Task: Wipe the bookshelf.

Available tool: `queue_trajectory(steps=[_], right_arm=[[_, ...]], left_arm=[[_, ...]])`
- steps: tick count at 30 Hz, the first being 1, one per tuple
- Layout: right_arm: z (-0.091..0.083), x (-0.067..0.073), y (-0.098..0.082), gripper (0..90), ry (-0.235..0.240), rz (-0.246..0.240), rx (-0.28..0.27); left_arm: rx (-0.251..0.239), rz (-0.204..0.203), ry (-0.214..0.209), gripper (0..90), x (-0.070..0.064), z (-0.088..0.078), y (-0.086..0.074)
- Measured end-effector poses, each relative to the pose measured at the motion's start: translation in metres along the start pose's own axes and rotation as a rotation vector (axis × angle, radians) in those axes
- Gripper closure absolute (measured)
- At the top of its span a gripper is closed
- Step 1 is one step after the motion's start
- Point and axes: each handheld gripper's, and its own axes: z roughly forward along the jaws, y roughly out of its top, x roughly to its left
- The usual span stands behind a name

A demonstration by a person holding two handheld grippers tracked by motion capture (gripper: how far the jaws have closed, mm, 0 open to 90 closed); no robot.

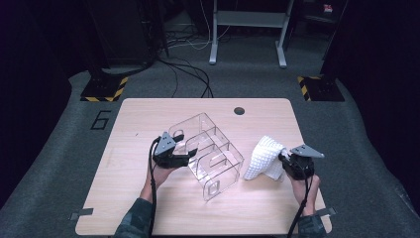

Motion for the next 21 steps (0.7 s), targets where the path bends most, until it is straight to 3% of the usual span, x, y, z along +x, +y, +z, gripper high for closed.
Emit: queue_trajectory(steps=[3,5,11,21], right_arm=[[0.000,0.000,0.000,82.7,0.003,-0.006,-0.002],[0.001,0.000,0.000,82.7,0.005,-0.002,-0.002],[0.001,0.001,0.001,82.7,0.006,-0.005,-0.003],[0.001,0.001,0.001,82.7,0.008,-0.001,0.000]], left_arm=[[-0.007,-0.006,0.015,19.2,-0.004,-0.008,0.003],[-0.007,0.011,0.039,18.1,-0.007,-0.013,0.004],[-0.002,-0.010,0.046,15.2,-0.018,-0.024,0.003],[0.008,-0.002,0.077,15.1,-0.044,-0.036,-0.003]])
